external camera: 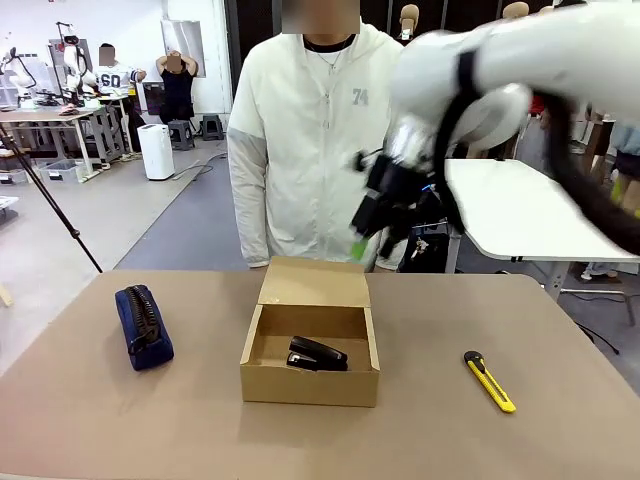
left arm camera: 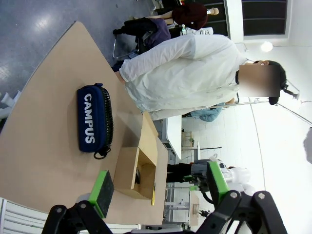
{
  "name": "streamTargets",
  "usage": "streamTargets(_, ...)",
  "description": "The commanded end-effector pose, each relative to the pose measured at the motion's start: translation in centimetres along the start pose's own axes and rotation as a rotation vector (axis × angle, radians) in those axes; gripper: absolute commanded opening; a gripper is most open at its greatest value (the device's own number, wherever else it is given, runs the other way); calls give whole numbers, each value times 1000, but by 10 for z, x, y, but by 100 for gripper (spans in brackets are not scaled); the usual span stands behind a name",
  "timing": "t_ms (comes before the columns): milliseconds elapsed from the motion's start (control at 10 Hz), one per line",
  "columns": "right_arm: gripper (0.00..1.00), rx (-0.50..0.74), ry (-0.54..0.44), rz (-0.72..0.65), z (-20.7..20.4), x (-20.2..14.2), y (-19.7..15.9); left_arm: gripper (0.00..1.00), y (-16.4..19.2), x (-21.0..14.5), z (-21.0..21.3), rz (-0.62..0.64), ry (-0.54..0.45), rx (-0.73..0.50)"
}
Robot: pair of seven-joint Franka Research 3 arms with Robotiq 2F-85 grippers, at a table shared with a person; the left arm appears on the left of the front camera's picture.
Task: Pack the items into the box.
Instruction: Pick up the item indicated by the person and place it inside the Mailer Box.
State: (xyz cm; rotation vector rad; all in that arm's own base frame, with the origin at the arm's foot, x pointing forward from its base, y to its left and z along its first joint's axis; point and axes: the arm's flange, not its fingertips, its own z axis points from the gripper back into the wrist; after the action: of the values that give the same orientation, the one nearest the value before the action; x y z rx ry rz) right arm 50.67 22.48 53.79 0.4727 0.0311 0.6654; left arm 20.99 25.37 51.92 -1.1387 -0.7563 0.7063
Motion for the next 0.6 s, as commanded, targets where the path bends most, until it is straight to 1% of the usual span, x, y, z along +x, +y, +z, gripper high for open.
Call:
streamTargets(0, 100, 190, -156, -382, 32, -57, -31, 100, 0, 1, 0, -13, -7, -20)
streamTargets(100, 100, 328, -249, -522, 53, -89, -49, 100, 0, 1, 0, -13, -7, -20)
streamTargets(200, 100, 500, -359, -652, 72, -129, -70, 100, 0, 1, 0, -13, -7, -20)
streamTargets(300, 100, 653, -441, -726, 83, -166, -95, 100, 0, 1, 0, -13, -7, -20)
streamTargets(500, 100, 941, -673, -817, 86, -245, -151, 100, 0, 1, 0, -13, -7, -20)
